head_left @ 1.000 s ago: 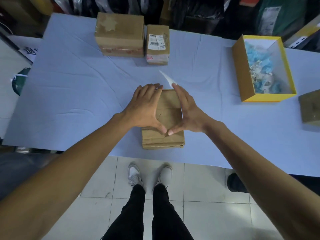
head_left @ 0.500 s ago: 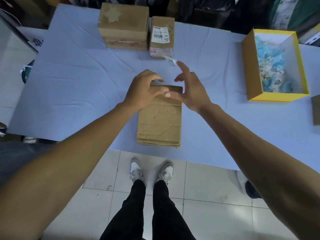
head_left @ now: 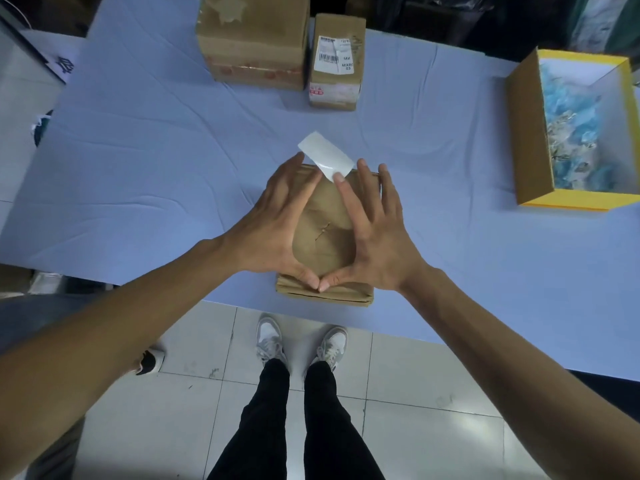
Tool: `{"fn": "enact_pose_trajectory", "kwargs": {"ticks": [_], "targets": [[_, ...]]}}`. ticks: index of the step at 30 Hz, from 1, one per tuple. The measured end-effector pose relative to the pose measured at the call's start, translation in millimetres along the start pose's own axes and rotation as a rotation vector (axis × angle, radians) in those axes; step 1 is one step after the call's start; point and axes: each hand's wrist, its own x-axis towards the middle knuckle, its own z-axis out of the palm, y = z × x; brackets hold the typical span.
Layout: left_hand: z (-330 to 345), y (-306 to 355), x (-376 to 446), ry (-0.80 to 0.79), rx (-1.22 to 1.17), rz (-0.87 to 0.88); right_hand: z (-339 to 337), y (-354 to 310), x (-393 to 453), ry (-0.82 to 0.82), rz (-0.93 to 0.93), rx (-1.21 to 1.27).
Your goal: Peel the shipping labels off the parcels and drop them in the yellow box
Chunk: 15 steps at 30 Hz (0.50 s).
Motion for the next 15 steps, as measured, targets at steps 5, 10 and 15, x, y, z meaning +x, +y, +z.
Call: {"fn": "enact_pose_trajectory", "kwargs": {"ticks": [5,10,15], "targets": [[2.2,-1.3,3.5,0.039,-0.015,-0.012,0.5,2.9,0.1,0.064,0.012,-0.036],[-4.7,-5.1,15.8,0.046,-0.009,-0.047,-9.3,4.8,7.3,0.101,0.068,-0.054],[-14.2,-8.4,32.2,0.06,-0.024,-0.054,-17.3,13.7,22.3,0.109,0.075,-0.051]]}}
